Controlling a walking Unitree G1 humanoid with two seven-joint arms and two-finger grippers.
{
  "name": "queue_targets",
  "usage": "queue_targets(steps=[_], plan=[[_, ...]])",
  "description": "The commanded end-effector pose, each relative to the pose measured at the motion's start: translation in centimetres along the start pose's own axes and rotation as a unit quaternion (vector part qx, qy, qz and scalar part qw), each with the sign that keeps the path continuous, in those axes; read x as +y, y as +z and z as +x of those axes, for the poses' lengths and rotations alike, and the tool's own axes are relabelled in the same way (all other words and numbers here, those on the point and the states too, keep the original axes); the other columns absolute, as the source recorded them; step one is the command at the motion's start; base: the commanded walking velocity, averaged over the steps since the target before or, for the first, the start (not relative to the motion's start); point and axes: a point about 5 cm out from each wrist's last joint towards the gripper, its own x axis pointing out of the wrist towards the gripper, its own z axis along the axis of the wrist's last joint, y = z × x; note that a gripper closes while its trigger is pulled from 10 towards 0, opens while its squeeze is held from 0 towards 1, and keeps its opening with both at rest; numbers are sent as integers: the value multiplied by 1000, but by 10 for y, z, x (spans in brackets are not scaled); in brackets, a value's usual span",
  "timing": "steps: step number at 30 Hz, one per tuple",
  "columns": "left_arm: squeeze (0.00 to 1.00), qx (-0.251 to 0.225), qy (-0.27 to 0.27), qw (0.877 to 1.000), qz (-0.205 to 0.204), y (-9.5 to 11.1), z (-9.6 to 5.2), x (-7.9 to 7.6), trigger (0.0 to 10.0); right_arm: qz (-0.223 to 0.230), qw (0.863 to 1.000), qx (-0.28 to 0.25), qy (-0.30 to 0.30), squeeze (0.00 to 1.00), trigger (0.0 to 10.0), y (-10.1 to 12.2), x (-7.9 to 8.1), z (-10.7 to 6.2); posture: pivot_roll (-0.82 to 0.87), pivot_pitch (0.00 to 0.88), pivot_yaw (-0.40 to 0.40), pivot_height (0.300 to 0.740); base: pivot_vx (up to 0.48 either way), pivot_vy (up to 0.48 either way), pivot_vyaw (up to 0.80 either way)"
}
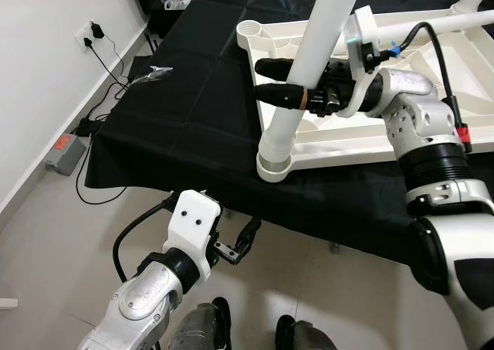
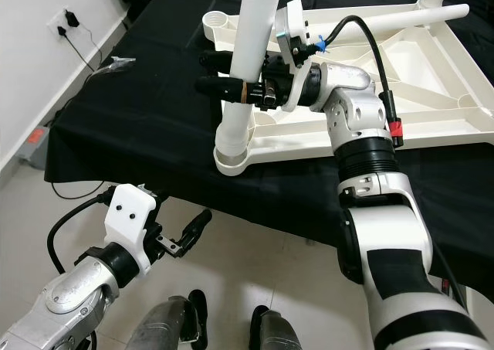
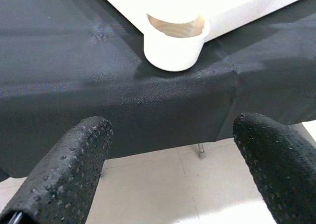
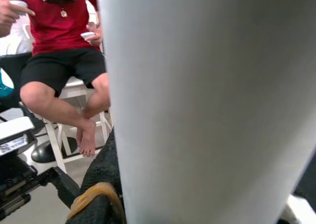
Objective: Building children table
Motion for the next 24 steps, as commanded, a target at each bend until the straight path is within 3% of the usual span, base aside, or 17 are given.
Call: queue_targets(steps=[1,15,24], plan=[[0,18,3,1000,5,-5,-2,2,10000,19,1000,11,16,0,10000,-11,5,1,234,321,-4,740,0,0,0],[0,14,2,1000,7,-4,1,2,10000,25,999,42,16,0,10000,-22,13,-4,227,303,1,740,0,0,0],[0,8,0,1000,10,-3,3,1,10000,1,997,73,2,0,10000,-28,18,1,222,293,-2,740,0,0,0]])
